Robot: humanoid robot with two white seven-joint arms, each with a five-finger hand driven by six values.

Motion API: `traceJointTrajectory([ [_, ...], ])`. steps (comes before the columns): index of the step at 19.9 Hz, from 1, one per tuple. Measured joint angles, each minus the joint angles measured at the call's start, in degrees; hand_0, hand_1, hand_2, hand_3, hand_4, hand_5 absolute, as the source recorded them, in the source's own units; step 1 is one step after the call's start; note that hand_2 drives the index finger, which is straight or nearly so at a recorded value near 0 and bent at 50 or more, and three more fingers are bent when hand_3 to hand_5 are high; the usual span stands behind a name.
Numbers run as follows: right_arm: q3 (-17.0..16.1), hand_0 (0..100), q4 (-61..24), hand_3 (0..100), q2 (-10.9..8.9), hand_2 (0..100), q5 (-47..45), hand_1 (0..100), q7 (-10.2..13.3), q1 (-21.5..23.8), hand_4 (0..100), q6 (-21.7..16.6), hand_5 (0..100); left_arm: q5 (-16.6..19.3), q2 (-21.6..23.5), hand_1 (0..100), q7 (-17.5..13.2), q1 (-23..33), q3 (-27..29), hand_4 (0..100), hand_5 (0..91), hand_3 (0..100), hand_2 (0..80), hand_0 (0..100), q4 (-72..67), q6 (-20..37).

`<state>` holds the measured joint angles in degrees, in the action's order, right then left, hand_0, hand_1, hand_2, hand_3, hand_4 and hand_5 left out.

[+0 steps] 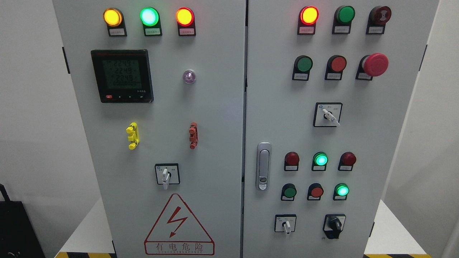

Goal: Turn on light switch 1

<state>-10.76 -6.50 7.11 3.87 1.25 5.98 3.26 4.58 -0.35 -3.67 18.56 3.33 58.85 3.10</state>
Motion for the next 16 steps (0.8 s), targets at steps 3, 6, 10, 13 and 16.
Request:
traceJointTrajectory([
  [3, 0.0, 0, 0.0, 0, 0.0, 0, 0.0, 0, 0.0, 0.0, 0, 0.0, 0, 0.3, 0.1, 21, -0.1, 0.5, 1.2, 58, 21.2, 46, 21.2, 35, 8.9, 2.9],
  [6, 0.0, 0, 0.0, 0, 0.0, 0, 0.0, 0, 0.0, 0.0, 0, 0.0, 0, 0.4, 0.1, 25, -0.1, 0.8, 2.1, 66, 29.9, 52, 30.6, 34, 16.5, 6.1],
  [10, 0.0, 0, 0.0, 0, 0.0, 0, 0.0, 0, 0.0, 0.0, 0, 0.0, 0, 0.5, 0.2, 34, -0.3, 0.9, 3.0, 78, 58.0, 65, 40.4, 27, 25.7, 7.5],
  [13, 0.0, 0, 0.0, 0, 0.01, 0, 0.0, 0, 0.0, 0.0, 0, 0.0, 0, 0.5, 0.2, 40, 1.1, 1.0, 3.3, 83, 68.4, 73, 44.3, 20, 31.2, 8.0],
  [16, 0.0, 0, 0.0, 0, 0.01, 0, 0.0, 0, 0.0, 0.0, 0, 0.0, 0, 0.5, 0.3, 45, 2.3, 0.8, 3.4, 86, 72.6, 79, 47.1, 15, 35.9, 8.2],
])
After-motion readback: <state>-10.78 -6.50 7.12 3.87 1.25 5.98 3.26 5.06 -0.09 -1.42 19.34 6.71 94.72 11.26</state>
